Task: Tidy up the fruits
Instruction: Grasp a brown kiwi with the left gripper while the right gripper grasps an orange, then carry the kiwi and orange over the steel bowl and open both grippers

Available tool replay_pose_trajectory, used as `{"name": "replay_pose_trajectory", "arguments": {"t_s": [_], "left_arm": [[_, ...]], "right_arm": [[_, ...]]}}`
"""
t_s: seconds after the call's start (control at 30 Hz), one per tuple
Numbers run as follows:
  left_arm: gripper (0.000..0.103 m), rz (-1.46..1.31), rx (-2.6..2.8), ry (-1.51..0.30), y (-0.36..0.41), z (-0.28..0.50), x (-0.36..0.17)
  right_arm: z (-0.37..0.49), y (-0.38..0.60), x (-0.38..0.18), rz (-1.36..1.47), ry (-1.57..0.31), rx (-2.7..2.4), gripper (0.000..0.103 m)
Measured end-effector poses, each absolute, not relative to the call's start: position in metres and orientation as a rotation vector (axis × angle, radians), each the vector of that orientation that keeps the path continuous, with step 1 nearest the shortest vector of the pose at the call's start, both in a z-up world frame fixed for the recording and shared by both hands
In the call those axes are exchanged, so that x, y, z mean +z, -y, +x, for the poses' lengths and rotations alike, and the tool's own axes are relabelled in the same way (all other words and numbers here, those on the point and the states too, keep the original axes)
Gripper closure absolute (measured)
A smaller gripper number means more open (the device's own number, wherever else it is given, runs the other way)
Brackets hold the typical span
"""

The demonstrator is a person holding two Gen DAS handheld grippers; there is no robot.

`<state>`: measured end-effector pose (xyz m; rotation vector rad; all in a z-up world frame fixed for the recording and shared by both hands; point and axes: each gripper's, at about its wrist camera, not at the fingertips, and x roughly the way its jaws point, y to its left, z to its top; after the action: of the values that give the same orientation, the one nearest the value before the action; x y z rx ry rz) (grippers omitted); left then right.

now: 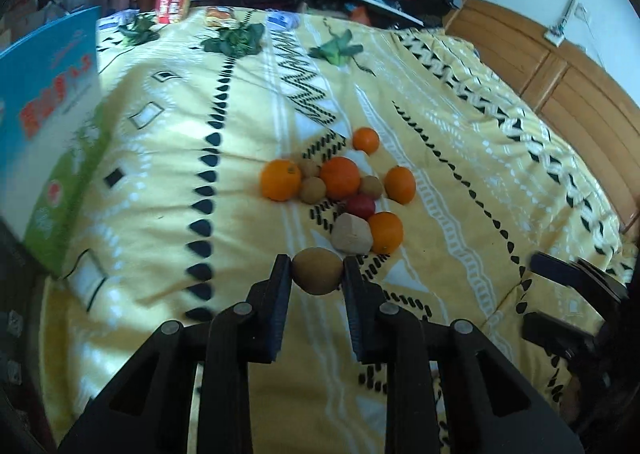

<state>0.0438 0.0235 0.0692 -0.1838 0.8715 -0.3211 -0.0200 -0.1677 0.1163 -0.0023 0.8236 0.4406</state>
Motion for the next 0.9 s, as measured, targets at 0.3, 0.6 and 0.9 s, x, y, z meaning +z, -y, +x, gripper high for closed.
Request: {"name": "replay_pose_trajectory", "arguments": {"t_s": [0.3,0.6,0.9], "left_arm": [[0.077,-0.245,-0.322,-0.856,-0.050,0.030,0.083],[0.077,-0.272,-0.327,-0.850,-0.054,0.036,0.080],[0.077,-0.257,-0.291,-0.776,-0.071,0.013,0.117]], "right_arm": [[0.082,0.132,0.063,-0.161,-1.018,0.628,0.062],[0.101,0.115,0.052,-0.203,-1.009,0.673,0.049],[0.073,0.121,0.100,-0.166,-0.928,0.565,0.063]]}}
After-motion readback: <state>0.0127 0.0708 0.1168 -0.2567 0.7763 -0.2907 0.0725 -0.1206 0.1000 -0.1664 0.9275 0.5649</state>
